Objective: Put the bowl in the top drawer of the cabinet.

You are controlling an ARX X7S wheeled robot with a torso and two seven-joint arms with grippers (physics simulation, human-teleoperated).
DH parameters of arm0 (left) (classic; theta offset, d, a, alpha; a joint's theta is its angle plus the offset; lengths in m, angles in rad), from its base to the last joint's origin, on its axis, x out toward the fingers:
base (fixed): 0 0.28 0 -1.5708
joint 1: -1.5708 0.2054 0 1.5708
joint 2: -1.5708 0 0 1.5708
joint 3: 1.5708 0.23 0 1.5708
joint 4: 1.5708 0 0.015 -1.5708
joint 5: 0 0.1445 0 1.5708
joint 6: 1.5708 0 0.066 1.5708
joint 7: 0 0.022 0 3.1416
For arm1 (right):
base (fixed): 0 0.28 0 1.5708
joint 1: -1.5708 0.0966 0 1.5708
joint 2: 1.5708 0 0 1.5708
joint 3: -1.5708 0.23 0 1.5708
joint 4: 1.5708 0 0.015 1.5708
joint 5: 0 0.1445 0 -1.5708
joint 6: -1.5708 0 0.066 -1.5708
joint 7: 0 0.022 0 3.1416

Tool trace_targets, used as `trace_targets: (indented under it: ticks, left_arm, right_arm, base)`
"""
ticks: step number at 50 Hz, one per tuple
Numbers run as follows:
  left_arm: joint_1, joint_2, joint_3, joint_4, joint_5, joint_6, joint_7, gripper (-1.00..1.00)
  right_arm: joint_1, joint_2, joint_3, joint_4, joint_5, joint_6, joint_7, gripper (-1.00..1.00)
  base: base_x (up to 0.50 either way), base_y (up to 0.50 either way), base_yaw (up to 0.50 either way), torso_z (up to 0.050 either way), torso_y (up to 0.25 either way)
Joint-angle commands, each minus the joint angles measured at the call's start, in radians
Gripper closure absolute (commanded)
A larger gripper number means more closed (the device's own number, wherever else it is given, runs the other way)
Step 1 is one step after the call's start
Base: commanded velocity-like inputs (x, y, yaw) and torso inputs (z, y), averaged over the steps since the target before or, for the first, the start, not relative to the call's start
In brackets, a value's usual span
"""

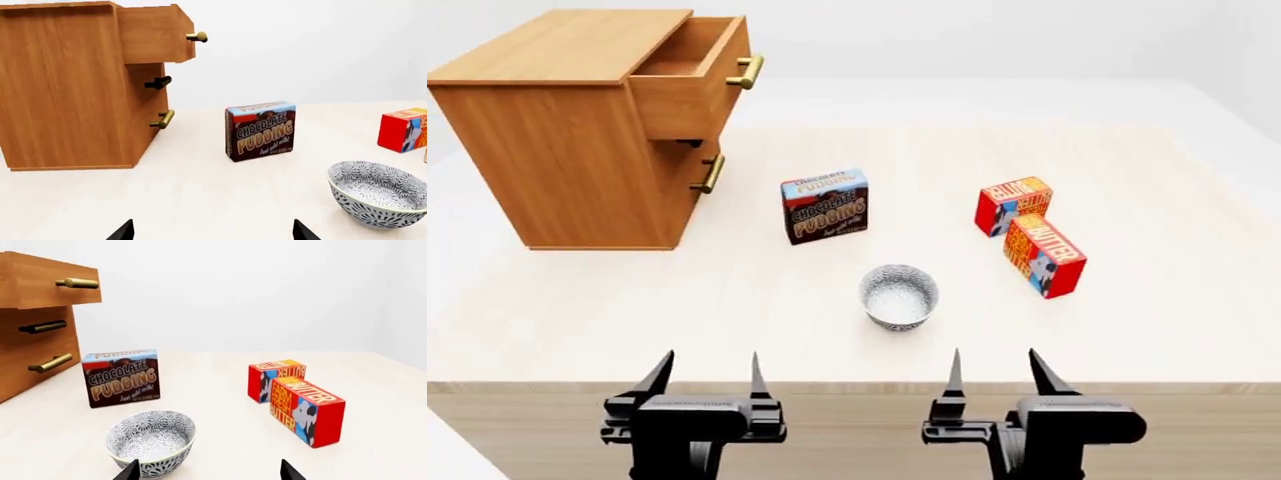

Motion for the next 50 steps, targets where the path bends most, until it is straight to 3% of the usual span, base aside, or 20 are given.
trace_targets:
  ticks: [1, 6, 16, 44, 50]
  left_arm:
    - [0.090, -0.040, 0.005, 0.312, 0.069, -0.080, -0.067, -1.00]
    - [0.161, -0.062, 0.007, 0.513, 0.099, -0.136, -0.083, -1.00]
    - [0.247, -0.087, 0.025, 0.695, 0.159, -0.153, -0.106, -1.00]
    - [0.273, -0.112, 0.031, 0.721, 0.157, -0.132, -0.123, -1.00]
    - [0.273, -0.115, 0.032, 0.726, 0.154, -0.137, -0.125, -1.00]
  right_arm:
    - [-0.100, 0.042, -0.010, -0.373, -0.020, 0.119, 0.052, -1.00]
    - [-0.159, 0.055, -0.019, -0.526, -0.036, 0.159, 0.073, -1.00]
    - [-0.256, 0.075, -0.052, -0.686, -0.100, 0.144, 0.103, -1.00]
    - [-0.322, 0.107, -0.089, -0.791, -0.156, 0.109, 0.129, -1.00]
    - [-0.324, 0.112, -0.094, -0.798, -0.158, 0.108, 0.131, -1.00]
  base:
    - [0.00, 0.00, 0.00, 0.000, 0.000]
    - [0.00, 0.00, 0.00, 0.000, 0.000]
    - [0.00, 0.00, 0.00, 0.000, 0.000]
    - [0.00, 0.00, 0.00, 0.000, 0.000]
    - [0.42, 0.00, 0.00, 0.000, 0.000]
